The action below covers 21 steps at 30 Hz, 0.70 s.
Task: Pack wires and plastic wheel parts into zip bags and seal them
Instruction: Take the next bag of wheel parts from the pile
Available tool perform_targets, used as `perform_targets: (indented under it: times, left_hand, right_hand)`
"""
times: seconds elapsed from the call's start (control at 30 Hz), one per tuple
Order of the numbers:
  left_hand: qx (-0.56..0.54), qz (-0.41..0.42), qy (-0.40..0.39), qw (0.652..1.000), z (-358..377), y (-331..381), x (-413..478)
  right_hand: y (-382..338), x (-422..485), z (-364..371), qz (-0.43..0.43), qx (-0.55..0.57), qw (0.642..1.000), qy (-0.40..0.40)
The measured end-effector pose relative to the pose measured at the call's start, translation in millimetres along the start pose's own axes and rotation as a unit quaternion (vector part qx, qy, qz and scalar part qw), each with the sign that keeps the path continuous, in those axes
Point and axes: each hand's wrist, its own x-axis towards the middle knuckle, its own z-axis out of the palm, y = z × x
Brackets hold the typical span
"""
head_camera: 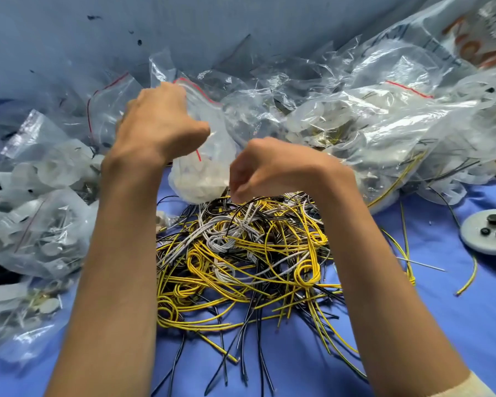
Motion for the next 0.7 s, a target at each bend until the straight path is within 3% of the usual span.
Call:
perform_targets:
  times: [0.13,0.3,0.5,0.7]
  left_hand:
    - [0.003,-0.043,0.046,0.998,0,-5,0]
    - [-0.012,-0.01,0.013,1.0,6,12,-3]
    - [-0.006,0.001,0.006,1.0,7,12,-3]
    - [-0.004,0.001,-0.001,1.0,1,6,-3]
  right_hand:
    - [6,6,10,0.035,-0.037,0.998,-0.046]
    - [9,21,31,0.055,-0.052,0.996,-0.05]
    - [12,27,34,0.057,0.039,0.997,-0.027]
    - [14,21,28,0.073,0.064,0.992,-0.082]
